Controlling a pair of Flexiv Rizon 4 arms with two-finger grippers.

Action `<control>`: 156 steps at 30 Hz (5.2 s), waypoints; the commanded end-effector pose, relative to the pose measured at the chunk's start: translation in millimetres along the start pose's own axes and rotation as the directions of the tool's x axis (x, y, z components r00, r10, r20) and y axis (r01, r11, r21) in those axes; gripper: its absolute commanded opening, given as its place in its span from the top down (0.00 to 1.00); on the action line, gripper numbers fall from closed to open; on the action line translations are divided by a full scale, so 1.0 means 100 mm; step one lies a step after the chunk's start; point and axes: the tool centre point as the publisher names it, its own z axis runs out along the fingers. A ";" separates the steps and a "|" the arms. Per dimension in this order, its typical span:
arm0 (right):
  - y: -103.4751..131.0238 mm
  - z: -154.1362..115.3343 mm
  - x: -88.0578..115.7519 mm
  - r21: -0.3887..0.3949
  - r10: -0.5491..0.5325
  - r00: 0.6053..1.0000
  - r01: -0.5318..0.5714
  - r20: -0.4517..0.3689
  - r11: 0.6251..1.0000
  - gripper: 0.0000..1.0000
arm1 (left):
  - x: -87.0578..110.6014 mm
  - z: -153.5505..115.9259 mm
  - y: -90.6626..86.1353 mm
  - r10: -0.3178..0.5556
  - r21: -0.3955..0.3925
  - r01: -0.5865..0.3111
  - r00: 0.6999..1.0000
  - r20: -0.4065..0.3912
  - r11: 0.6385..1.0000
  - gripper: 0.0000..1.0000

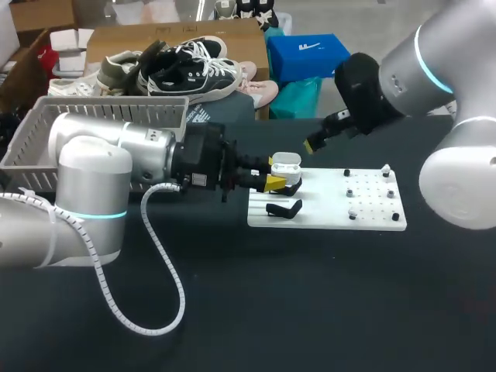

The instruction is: Pick up each earbud case from the left stands, insert the matching earbuds, close the lid, and place the case in the box.

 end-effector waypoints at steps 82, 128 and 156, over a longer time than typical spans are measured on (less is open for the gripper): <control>-1.51 0.85 0.87 0.615 0.340 0.867 -0.050 -0.364 0.787 0.66 | 0.00 0.00 0.00 0.000 0.000 0.000 1.000 0.000 1.000 1.00; -1.56 0.84 0.91 0.639 0.361 0.853 -0.042 -0.378 0.768 1.00 | 0.00 0.00 0.00 0.000 0.000 0.000 1.000 0.000 1.000 1.00; -0.25 -0.40 0.65 0.534 0.246 0.920 -0.048 -0.305 0.844 1.00 | 0.00 0.00 0.00 0.000 0.000 0.000 1.000 0.000 1.000 1.00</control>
